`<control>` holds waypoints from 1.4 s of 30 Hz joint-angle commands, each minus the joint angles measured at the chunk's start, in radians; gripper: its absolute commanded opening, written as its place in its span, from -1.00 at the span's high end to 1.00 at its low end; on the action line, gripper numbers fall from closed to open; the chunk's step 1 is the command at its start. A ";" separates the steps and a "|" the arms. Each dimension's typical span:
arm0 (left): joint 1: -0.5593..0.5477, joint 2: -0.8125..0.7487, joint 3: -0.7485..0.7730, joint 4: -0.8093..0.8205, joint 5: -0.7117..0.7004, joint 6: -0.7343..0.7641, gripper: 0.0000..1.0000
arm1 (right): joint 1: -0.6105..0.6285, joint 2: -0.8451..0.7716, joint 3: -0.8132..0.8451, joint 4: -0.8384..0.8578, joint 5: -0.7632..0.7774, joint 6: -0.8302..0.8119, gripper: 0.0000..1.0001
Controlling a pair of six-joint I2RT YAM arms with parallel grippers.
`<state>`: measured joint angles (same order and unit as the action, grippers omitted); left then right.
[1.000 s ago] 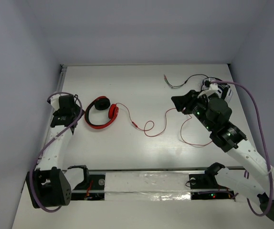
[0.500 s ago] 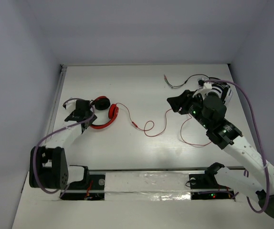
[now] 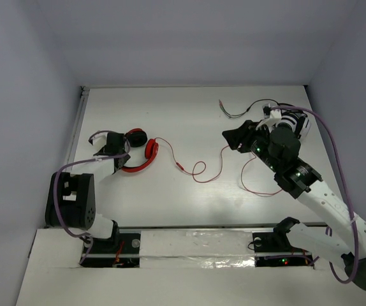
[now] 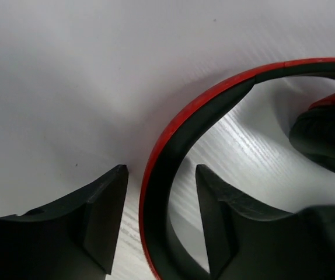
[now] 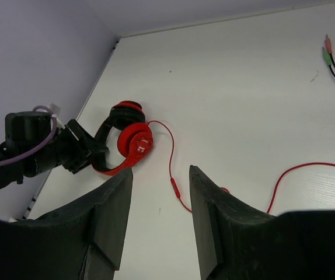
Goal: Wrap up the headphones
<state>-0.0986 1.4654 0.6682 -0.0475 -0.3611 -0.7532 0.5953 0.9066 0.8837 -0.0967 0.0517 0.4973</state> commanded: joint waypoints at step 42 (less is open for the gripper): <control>-0.105 0.029 1.245 -0.453 0.694 0.416 1.00 | 0.000 0.208 -0.066 0.362 -0.236 -0.207 -0.76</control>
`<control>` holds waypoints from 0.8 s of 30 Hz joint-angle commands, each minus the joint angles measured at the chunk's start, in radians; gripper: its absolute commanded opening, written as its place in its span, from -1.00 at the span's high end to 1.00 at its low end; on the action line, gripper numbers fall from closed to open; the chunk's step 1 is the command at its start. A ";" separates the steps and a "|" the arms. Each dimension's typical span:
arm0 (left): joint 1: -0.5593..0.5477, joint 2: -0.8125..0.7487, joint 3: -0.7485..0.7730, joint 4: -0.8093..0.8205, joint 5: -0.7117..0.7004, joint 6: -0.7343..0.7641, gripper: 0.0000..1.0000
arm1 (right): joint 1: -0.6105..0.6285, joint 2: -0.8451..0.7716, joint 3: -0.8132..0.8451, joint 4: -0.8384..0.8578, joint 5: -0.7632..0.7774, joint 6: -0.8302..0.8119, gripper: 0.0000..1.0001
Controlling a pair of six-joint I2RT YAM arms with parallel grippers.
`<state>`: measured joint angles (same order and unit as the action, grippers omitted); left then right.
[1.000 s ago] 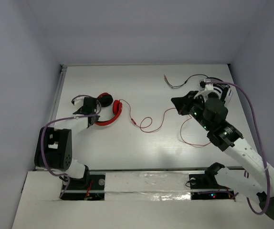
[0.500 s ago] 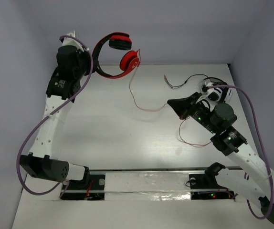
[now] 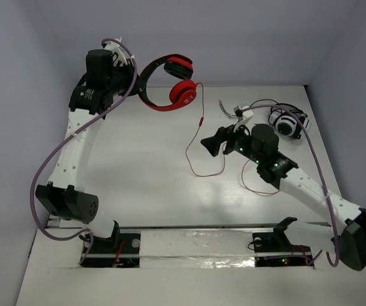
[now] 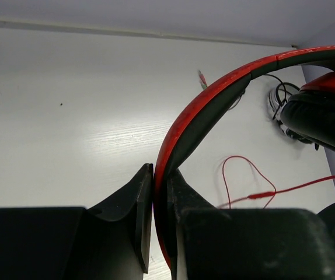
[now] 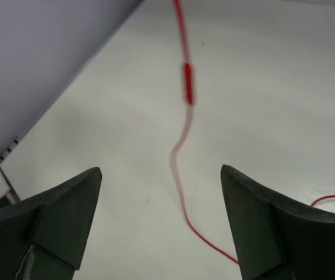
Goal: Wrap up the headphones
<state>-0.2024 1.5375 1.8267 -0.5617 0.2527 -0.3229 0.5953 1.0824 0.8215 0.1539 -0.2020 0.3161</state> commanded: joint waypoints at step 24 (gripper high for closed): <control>-0.051 -0.163 0.068 0.065 0.154 -0.031 1.00 | -0.019 0.502 0.041 0.424 -0.203 0.017 -0.73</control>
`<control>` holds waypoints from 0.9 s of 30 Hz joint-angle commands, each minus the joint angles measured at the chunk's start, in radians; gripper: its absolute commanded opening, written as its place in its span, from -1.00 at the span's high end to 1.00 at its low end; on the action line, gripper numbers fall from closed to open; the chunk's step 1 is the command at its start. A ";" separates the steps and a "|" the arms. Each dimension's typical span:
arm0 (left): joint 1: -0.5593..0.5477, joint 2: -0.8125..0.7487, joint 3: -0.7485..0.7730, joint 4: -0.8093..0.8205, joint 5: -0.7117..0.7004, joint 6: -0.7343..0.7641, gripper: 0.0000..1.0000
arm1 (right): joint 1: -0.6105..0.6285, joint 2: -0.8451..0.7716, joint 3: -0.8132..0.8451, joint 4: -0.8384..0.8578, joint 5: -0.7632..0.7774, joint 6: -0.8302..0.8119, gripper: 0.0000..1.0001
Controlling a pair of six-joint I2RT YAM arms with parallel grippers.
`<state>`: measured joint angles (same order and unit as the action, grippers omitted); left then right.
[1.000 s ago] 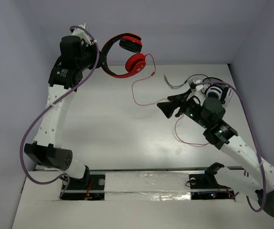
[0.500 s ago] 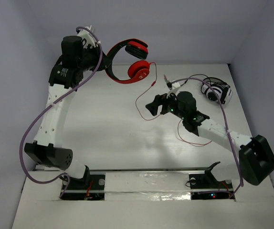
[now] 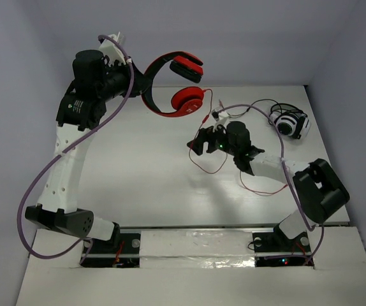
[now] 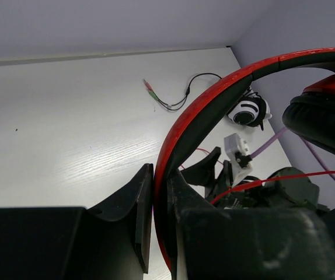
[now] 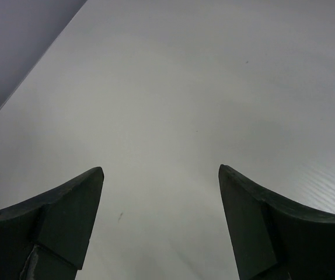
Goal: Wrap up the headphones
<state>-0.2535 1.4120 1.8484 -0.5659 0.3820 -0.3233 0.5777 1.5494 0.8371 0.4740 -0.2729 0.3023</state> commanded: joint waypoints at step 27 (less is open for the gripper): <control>-0.018 -0.002 0.077 0.107 0.024 -0.042 1.00 | -0.001 -0.330 -0.154 -0.037 -0.094 0.063 -0.50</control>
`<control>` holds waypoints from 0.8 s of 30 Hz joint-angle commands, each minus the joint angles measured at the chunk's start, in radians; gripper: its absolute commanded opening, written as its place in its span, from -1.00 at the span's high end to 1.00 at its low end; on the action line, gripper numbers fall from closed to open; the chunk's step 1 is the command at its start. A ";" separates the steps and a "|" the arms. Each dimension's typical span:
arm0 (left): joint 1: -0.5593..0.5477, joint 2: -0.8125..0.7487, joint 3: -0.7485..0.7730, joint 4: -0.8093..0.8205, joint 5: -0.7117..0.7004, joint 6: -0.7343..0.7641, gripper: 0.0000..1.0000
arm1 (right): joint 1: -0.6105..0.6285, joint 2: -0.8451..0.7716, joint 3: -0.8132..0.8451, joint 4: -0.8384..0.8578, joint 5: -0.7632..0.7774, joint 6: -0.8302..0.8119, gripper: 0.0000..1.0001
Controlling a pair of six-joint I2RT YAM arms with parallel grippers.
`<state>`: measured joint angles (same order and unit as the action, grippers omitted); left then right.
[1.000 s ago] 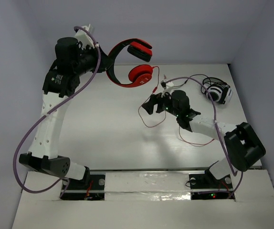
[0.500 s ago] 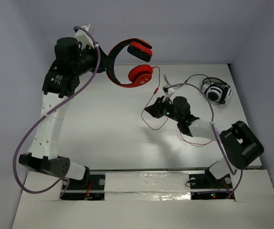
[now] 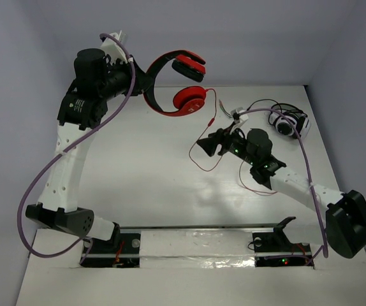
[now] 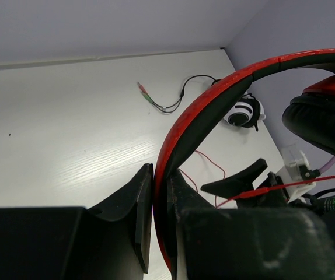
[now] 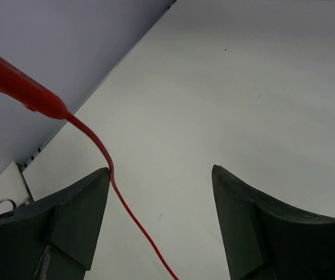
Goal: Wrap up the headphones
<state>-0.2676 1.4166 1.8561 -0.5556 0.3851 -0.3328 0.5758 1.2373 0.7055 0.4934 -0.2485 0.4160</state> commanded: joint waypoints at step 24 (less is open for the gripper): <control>-0.004 0.015 0.184 0.068 0.057 -0.057 1.00 | 0.010 0.301 -0.004 0.141 -0.305 0.024 -0.36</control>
<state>-0.2676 1.4712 1.9827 -0.5728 0.4080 -0.3435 0.5774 1.4963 0.6739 0.5392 -0.5503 0.4236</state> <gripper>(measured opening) 0.076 0.686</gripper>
